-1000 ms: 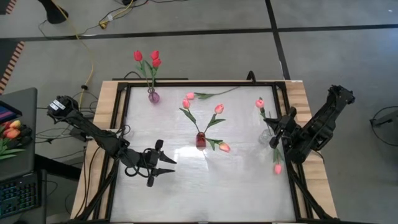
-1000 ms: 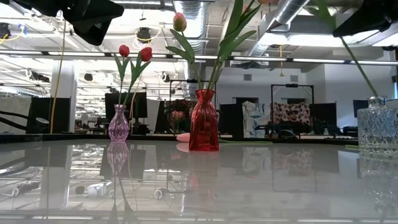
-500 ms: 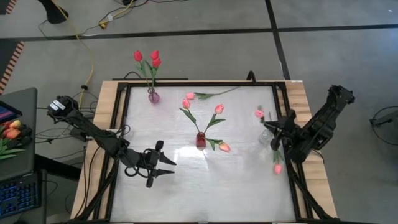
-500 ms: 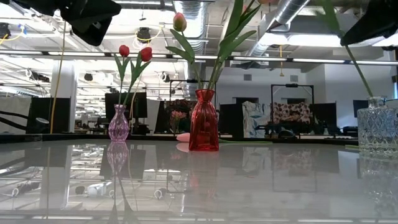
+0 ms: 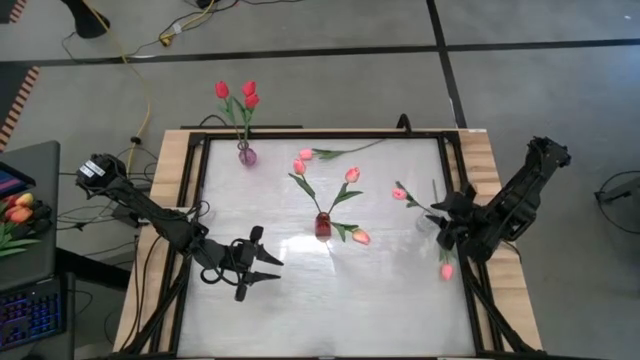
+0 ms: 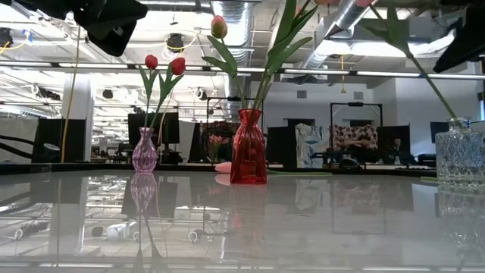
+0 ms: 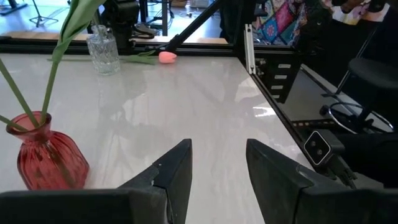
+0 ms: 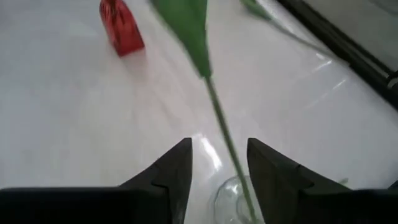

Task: Sort flowers into vase by color
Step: Put the bottom pink tulip into the transparent vase

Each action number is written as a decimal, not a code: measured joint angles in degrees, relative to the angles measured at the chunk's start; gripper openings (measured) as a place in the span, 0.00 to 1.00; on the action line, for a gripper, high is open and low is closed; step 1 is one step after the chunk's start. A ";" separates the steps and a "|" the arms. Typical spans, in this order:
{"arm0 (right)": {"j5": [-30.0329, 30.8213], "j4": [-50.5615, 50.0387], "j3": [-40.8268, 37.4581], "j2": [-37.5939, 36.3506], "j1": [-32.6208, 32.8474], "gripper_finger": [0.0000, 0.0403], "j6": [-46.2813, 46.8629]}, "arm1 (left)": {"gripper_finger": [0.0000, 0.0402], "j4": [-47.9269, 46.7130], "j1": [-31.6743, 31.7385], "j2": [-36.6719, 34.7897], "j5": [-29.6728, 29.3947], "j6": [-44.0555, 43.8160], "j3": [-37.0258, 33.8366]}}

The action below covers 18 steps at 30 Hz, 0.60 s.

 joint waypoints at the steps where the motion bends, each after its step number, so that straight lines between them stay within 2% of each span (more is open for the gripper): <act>1: -0.65 0.01 0.00 0.00 0.00 0.47 -0.01 | 0.35 0.00 0.00 0.00 0.11 0.00 0.00; 9: -5.19 0.31 0.01 0.12 0.00 0.48 -0.92 | 0.35 -0.02 0.00 0.00 0.15 0.00 0.00; 14: -5.60 2.42 0.02 1.04 0.00 0.46 -9.26 | 0.35 -0.05 0.00 0.00 0.18 0.00 0.00; 18: -4.60 2.44 0.02 2.64 0.00 0.45 -11.26 | 0.35 -0.50 0.00 0.00 0.30 0.00 0.00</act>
